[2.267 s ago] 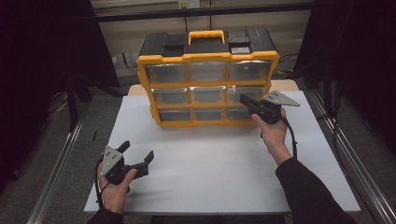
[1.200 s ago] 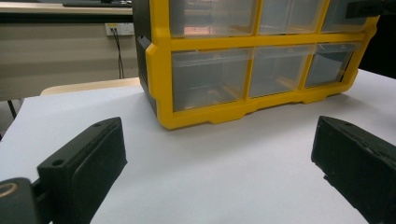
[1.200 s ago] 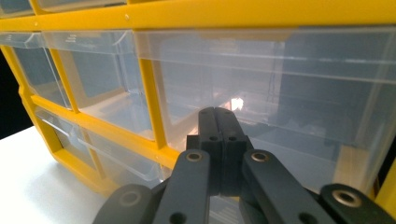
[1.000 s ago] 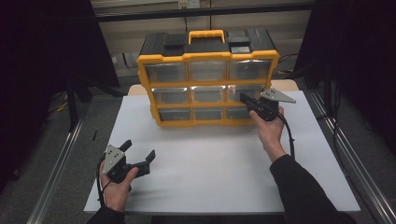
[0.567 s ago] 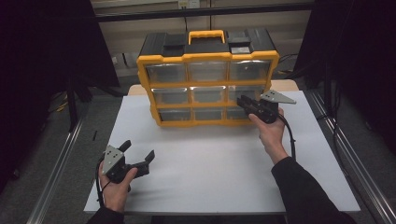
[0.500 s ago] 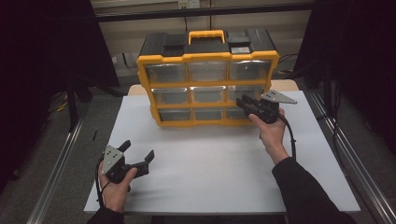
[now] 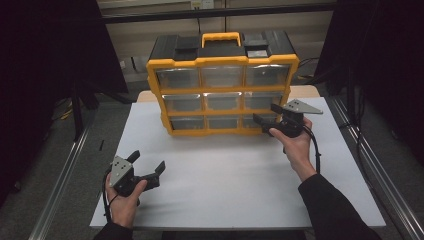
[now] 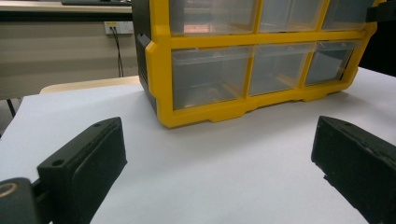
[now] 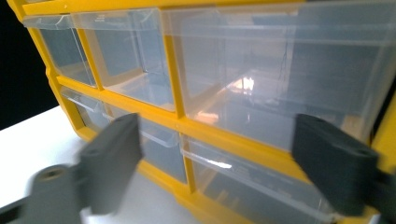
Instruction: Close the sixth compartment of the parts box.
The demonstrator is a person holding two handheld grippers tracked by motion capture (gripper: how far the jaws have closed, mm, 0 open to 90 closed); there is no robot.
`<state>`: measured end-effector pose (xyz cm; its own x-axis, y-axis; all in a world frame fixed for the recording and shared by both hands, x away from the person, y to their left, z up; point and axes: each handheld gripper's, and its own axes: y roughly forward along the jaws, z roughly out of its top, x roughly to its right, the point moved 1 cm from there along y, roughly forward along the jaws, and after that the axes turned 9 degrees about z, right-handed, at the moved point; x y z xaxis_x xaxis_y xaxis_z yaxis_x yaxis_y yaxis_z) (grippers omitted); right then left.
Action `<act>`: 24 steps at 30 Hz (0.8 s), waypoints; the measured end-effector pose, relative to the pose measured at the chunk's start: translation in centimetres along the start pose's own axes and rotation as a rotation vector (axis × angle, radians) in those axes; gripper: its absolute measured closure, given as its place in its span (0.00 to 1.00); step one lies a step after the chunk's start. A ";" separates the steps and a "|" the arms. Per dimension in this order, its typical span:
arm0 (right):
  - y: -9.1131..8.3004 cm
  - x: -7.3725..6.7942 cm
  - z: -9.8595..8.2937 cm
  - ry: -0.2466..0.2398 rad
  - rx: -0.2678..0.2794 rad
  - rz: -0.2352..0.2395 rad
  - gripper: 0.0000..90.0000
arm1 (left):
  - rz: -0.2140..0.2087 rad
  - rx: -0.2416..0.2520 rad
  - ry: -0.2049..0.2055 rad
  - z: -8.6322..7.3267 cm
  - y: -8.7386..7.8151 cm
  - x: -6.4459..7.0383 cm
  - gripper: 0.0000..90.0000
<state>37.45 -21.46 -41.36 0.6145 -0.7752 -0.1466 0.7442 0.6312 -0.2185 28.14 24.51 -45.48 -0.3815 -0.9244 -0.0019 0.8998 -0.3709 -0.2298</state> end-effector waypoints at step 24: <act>-4.5 -0.6 -1.7 0.001 0.016 -0.059 0.02 | 0.008 0.011 -0.021 0.1 0.0 0.1 0.04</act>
<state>33.29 -23.84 -41.95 0.5690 -0.8112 -0.1349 0.7833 0.5846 -0.2116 28.12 24.44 -45.37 -0.3696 -0.9290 0.0167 0.9052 -0.3641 -0.2194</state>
